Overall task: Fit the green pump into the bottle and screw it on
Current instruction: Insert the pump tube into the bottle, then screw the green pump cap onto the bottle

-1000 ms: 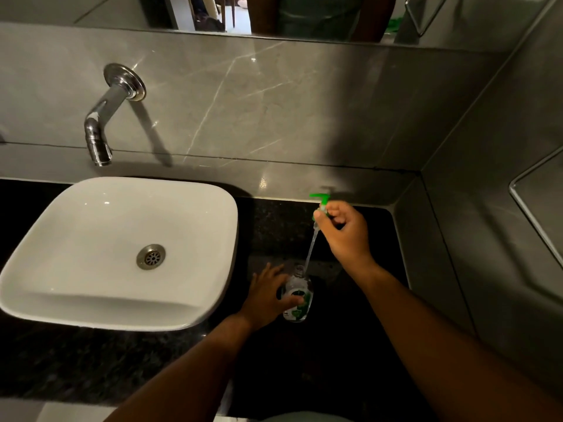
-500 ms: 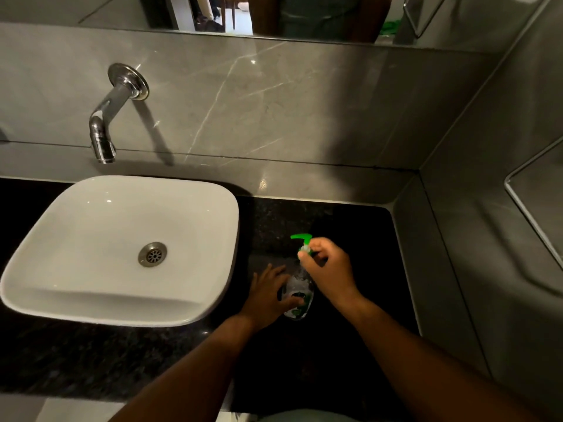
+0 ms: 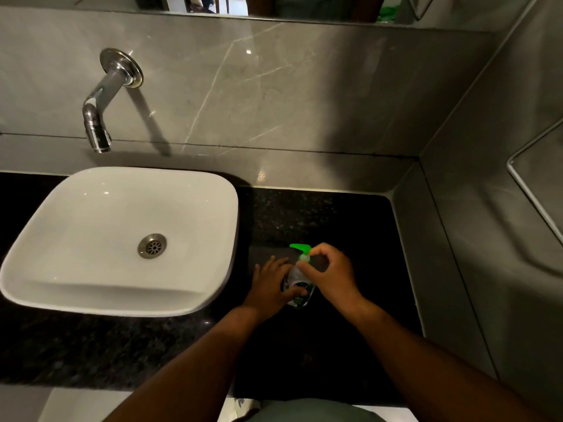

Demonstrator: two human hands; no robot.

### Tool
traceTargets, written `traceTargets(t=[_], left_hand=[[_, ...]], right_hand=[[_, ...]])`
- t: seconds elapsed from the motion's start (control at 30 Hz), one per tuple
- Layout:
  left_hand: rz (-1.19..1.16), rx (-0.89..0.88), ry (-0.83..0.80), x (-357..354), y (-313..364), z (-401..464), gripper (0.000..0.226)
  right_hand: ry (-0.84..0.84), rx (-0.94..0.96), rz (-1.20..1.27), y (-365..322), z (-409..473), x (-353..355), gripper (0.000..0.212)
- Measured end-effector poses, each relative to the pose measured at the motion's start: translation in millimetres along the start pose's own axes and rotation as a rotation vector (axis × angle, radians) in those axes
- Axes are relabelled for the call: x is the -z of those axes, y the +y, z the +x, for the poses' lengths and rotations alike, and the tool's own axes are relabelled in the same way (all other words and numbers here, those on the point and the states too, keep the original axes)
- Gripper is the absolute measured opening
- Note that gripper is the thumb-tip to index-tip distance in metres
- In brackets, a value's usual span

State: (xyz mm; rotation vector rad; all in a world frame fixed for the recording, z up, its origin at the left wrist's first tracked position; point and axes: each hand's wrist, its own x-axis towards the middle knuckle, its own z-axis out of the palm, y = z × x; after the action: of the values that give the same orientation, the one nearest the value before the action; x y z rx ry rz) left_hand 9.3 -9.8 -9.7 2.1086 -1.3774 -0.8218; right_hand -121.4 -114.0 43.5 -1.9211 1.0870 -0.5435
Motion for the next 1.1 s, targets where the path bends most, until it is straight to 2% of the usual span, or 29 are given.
traceTargets(t=[0.13, 0.23, 0.27, 0.33, 0.5, 0.63, 0.73, 0.83, 0.9, 1.0, 1.1], left_hand=[[0.002, 0.001, 0.012, -0.8, 0.6, -0.9, 0.079], [0.005, 0.007, 0.006, -0.2, 2.7, -2.4, 0.074], [0.011, 0.006, 0.001, 0.2, 3.4, -2.5, 0.073], [0.021, 0.007, -0.002, 1.9, 5.7, -3.6, 0.070], [0.045, -0.022, -0.010, 2.7, 10.7, -7.5, 0.067], [-0.026, 0.014, 0.041, 0.3, 11.4, -9.0, 0.067], [0.010, 0.014, 0.016, 0.7, 7.0, -9.6, 0.069], [0.018, -0.005, 0.008, -0.9, 7.6, -9.5, 0.070], [0.000, -0.009, 0.016, -2.7, 10.0, -10.6, 0.071], [-0.041, 0.011, 0.062, -2.1, 10.2, -12.4, 0.068], [-0.028, 0.013, 0.067, 0.4, 9.3, -13.3, 0.066]], right_hand=[[-0.096, -0.033, -0.021, -3.3, 0.8, 2.8, 0.029], [-0.234, -0.052, 0.088, -2.5, 0.5, 5.4, 0.058], [-0.257, -0.054, 0.107, -2.4, 1.0, 5.9, 0.062], [-0.238, -0.075, 0.117, -2.9, 0.9, 6.6, 0.063], [-0.041, -0.140, 0.089, -8.3, -4.1, -1.5, 0.078], [-0.117, -0.174, 0.262, -6.2, -14.0, -12.1, 0.103], [-0.157, -0.096, 0.364, 0.8, -16.5, -2.5, 0.092], [-0.046, -0.076, 0.283, -4.4, -12.4, 0.0, 0.085], [0.013, -0.084, 0.220, -11.1, -11.9, -5.3, 0.087], [-0.062, -0.115, 0.285, -9.6, -15.4, -11.9, 0.099], [-0.121, -0.071, 0.320, 1.2, -20.4, -6.8, 0.090]])
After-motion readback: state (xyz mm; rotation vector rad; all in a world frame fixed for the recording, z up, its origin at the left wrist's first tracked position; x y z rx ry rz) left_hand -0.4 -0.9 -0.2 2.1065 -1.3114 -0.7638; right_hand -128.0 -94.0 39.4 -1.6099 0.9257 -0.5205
